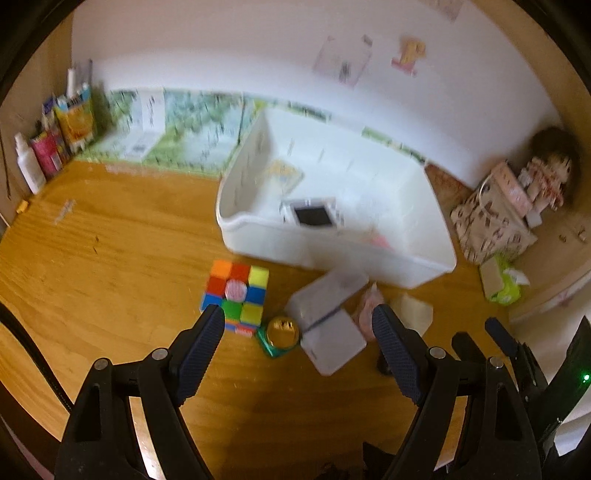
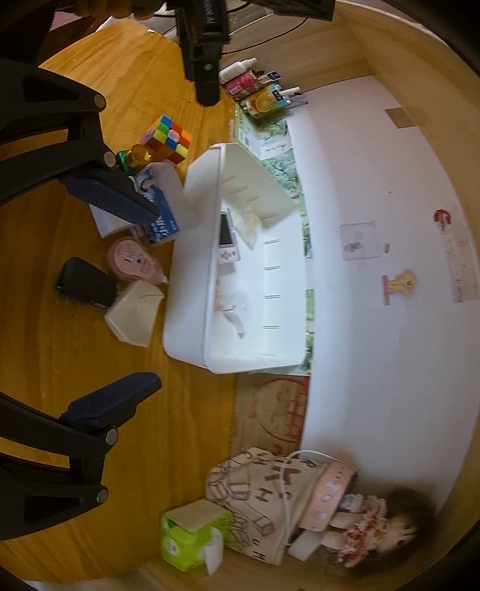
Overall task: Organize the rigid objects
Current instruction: 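Grasp the white square case with the left tool while the right tool grasps the black charger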
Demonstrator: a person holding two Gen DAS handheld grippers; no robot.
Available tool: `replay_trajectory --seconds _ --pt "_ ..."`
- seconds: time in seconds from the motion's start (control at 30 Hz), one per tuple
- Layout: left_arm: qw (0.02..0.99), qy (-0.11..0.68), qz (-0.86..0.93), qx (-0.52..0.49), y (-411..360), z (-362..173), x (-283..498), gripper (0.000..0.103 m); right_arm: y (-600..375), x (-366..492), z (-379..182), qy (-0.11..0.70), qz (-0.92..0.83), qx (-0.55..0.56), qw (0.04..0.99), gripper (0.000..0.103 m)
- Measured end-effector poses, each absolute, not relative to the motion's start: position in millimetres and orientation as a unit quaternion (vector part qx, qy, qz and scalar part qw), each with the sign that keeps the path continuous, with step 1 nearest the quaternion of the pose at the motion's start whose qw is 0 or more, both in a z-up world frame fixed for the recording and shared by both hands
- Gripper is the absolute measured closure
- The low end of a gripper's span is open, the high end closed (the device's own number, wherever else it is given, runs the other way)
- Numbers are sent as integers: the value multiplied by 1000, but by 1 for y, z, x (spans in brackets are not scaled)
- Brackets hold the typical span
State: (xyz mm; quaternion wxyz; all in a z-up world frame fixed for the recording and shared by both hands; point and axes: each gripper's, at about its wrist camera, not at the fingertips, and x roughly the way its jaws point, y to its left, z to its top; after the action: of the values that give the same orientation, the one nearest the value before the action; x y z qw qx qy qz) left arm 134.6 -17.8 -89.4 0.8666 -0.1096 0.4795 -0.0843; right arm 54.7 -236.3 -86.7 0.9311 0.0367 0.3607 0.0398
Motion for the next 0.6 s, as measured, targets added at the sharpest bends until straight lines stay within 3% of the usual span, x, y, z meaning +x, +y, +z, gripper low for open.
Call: replay_trajectory --seconds 0.6 --pt "753 629 -126 -147 -66 -162 159 19 -244 81 -126 454 77 87 883 20"
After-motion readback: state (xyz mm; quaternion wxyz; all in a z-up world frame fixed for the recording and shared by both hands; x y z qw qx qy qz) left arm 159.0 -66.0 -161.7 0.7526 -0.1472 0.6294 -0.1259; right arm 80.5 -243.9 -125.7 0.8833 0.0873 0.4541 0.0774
